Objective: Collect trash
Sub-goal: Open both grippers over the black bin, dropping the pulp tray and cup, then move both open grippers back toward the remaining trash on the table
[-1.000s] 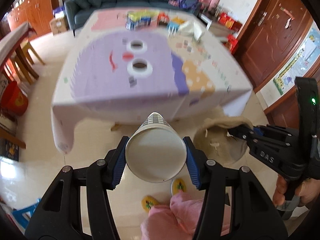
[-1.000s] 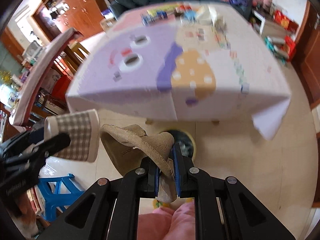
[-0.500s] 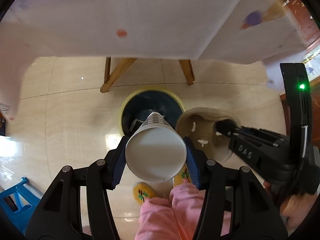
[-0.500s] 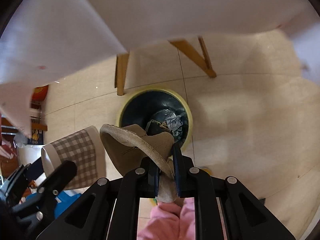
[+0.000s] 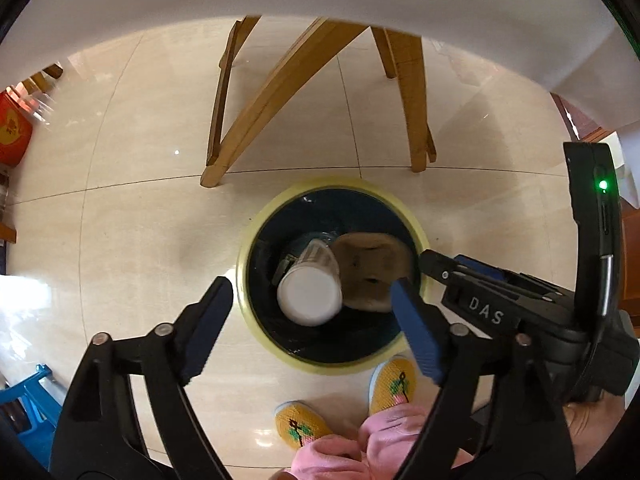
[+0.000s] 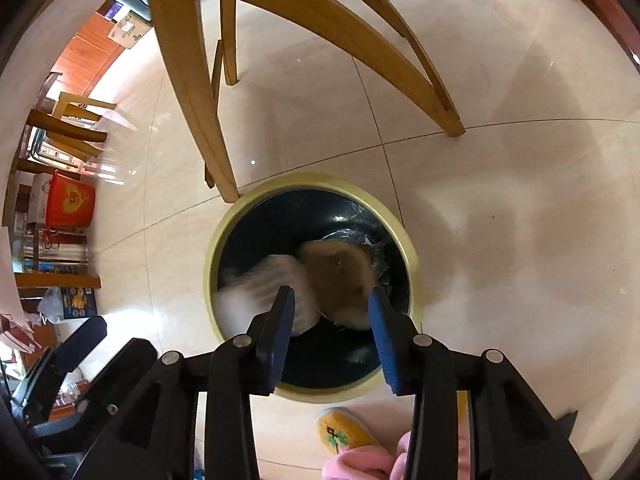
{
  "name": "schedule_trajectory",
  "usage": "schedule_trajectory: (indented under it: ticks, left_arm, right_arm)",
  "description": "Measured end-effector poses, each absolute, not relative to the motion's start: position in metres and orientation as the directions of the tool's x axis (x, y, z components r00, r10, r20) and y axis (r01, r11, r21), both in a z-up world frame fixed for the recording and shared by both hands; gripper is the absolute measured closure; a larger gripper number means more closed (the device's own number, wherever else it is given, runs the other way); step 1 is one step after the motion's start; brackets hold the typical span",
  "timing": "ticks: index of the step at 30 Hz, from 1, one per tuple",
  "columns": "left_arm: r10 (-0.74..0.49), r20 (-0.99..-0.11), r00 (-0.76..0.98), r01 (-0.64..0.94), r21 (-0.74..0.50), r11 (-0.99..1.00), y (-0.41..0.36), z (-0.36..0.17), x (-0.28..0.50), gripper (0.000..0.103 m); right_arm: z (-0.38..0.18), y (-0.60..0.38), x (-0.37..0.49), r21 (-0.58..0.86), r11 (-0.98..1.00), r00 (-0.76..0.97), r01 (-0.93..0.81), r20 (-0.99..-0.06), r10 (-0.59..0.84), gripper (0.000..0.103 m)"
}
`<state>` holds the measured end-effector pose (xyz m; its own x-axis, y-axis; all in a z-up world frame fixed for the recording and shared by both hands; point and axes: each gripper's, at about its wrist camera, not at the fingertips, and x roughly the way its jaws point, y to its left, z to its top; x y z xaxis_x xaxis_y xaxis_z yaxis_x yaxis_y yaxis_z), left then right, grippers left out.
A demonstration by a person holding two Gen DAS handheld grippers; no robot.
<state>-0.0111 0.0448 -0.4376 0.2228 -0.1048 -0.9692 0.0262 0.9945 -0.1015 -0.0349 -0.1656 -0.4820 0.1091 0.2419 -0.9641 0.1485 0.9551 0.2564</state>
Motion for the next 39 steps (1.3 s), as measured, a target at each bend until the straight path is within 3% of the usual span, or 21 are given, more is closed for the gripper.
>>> schedule_trajectory:
  ticks: [9,16,28,32,39]
  left_arm:
    - [-0.074,-0.968,0.24,-0.003,-0.077,0.997,0.054,-0.421,-0.014,0.023]
    - [-0.071,-0.961,0.267,-0.031,-0.082,0.996,0.057,-0.378,-0.018,0.023]
    - [-0.081,-0.937,0.341,-0.032,-0.097,0.995,0.059,-0.254,-0.035,0.023]
    - [-0.086,-0.924,0.373,-0.025,-0.102,0.994,0.059,-0.208,-0.042,0.023]
    - [-0.104,-0.903,0.417,-0.01,-0.119,0.993,0.065,-0.134,-0.057,0.023]
  right_arm:
    - [-0.473,-0.169,-0.042,0.229,0.968,0.113,0.102,-0.97,0.217,0.064]
    - [-0.433,-0.17,-0.047,0.217,0.974,0.139,0.063,-0.969,0.206,0.064]
    - [-0.311,-0.169,-0.073,0.225,0.974,0.191,0.019,-0.957,0.217,0.063]
    - [-0.257,-0.168,-0.083,0.222,0.975,0.229,0.004,-0.949,0.215,0.056]
    - [-0.17,-0.166,-0.095,0.219,0.976,0.315,-0.01,-0.925,0.211,0.053]
